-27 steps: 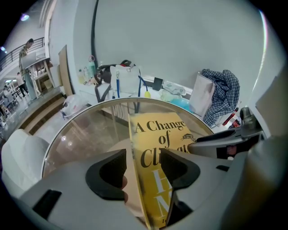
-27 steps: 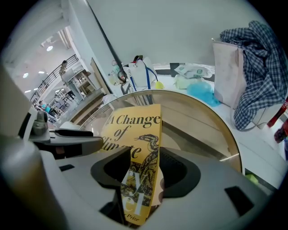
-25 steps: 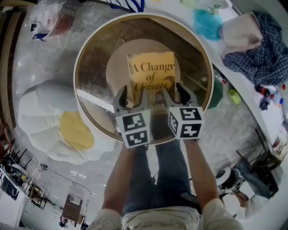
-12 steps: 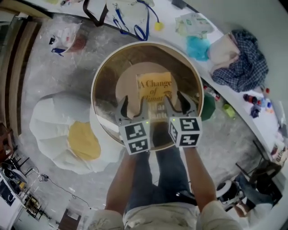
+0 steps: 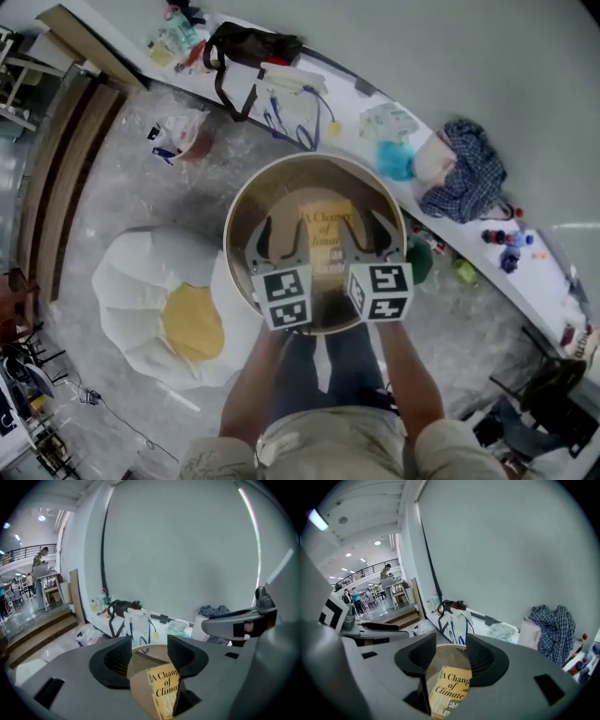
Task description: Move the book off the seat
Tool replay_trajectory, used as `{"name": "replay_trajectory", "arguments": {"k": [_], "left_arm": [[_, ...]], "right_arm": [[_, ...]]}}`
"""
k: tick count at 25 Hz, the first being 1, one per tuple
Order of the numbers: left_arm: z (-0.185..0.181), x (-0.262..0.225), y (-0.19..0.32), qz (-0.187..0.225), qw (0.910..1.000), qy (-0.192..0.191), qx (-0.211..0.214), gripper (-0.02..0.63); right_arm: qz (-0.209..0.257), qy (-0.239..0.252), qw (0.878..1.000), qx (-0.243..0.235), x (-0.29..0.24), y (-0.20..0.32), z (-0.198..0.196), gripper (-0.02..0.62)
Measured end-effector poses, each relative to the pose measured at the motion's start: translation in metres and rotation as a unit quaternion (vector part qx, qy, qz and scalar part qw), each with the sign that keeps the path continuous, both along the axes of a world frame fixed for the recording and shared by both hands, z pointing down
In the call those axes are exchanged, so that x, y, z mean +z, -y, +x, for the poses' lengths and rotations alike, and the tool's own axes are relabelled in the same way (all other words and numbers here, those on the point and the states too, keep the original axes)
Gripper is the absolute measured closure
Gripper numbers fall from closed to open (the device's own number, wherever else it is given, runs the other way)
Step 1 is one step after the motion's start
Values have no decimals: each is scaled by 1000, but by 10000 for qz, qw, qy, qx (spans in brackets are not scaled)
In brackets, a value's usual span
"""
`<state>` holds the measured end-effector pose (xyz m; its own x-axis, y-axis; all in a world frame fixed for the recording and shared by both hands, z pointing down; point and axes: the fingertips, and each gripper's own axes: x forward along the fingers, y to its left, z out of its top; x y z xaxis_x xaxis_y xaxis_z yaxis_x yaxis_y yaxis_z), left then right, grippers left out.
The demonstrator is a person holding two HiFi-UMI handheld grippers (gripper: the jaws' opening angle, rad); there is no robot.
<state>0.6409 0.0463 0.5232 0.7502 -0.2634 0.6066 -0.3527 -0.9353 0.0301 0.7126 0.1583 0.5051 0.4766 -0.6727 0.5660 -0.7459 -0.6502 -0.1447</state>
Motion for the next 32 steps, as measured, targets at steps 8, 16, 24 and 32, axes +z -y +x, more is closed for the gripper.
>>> {"name": "replay_trajectory", "arguments": {"k": [8,16,24,32], "left_arm": [[8,-155,6,755,9894,-1219,225,360],[2,-281,-2,1411,9629,-2273,340,360],[-14,-356,-17,1810,9394,-2887,384,362],[-25,-369,-19,1840,9270,-3241,419,364]], "right_arm": [[514,-1008,9936,2,-141,5,3,408],[978,-2086,9731,10,-261,2,-9,408],[1366,-2652,9543,-146,-333,-5,-36,408],[1401,-2936,9453,-233,-346,1,-42,408]]}}
